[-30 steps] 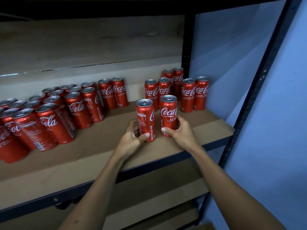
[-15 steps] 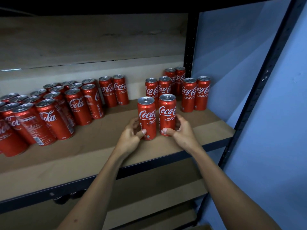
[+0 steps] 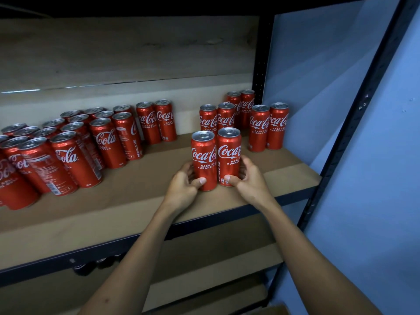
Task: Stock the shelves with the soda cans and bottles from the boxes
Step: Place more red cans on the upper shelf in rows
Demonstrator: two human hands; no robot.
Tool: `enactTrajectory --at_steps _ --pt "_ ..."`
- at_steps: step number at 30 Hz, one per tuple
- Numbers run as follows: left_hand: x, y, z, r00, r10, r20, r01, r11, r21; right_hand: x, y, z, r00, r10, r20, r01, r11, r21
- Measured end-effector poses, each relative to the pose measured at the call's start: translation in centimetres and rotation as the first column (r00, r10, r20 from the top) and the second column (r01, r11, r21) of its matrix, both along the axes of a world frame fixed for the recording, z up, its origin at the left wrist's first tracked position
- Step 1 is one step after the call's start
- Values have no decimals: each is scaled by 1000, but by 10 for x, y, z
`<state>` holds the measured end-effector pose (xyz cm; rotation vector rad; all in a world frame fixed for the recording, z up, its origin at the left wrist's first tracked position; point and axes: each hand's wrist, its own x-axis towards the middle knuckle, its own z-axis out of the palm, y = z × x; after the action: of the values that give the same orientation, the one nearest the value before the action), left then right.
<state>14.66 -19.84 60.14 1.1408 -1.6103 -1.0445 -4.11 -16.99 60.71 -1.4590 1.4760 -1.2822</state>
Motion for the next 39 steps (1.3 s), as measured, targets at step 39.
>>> enactTrajectory --at_steps 39 --pt "7 7 -5 998 -60 16 60 998 4 -7 18 4 995 100 -15 -100 995 14"
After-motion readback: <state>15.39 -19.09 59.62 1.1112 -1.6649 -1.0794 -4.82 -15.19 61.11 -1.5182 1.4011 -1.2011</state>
